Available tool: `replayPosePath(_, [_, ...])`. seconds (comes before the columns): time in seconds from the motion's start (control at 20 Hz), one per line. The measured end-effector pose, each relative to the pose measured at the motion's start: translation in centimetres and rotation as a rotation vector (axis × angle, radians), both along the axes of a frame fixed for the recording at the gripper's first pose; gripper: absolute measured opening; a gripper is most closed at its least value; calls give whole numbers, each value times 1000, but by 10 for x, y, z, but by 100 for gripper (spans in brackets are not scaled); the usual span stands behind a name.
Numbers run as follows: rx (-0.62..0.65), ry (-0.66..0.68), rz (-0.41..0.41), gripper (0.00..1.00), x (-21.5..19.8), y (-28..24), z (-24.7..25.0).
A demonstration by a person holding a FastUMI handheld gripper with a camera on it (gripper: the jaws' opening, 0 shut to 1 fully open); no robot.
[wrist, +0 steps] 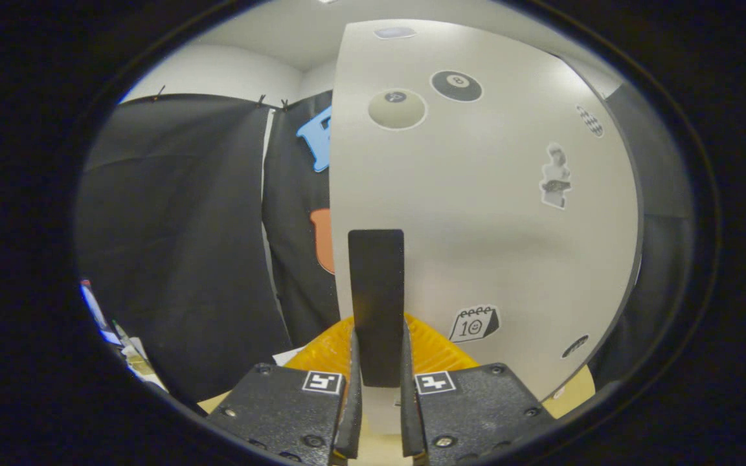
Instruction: Open the shoe cabinet door, grab the shoes and put them into the shoe cabinet, then close the shoe cabinet door.
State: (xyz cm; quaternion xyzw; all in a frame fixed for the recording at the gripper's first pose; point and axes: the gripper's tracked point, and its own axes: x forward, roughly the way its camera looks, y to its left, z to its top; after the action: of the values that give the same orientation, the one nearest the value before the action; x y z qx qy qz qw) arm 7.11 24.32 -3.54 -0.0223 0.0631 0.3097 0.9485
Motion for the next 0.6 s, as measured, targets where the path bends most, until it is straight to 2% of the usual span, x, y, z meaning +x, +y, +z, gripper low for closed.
replayPosePath(0.25, [5, -3, 98, 27, -21, -20, 1])
replayPosePath(0.6, [29, -18, 126, 27, -25, -42, 2])
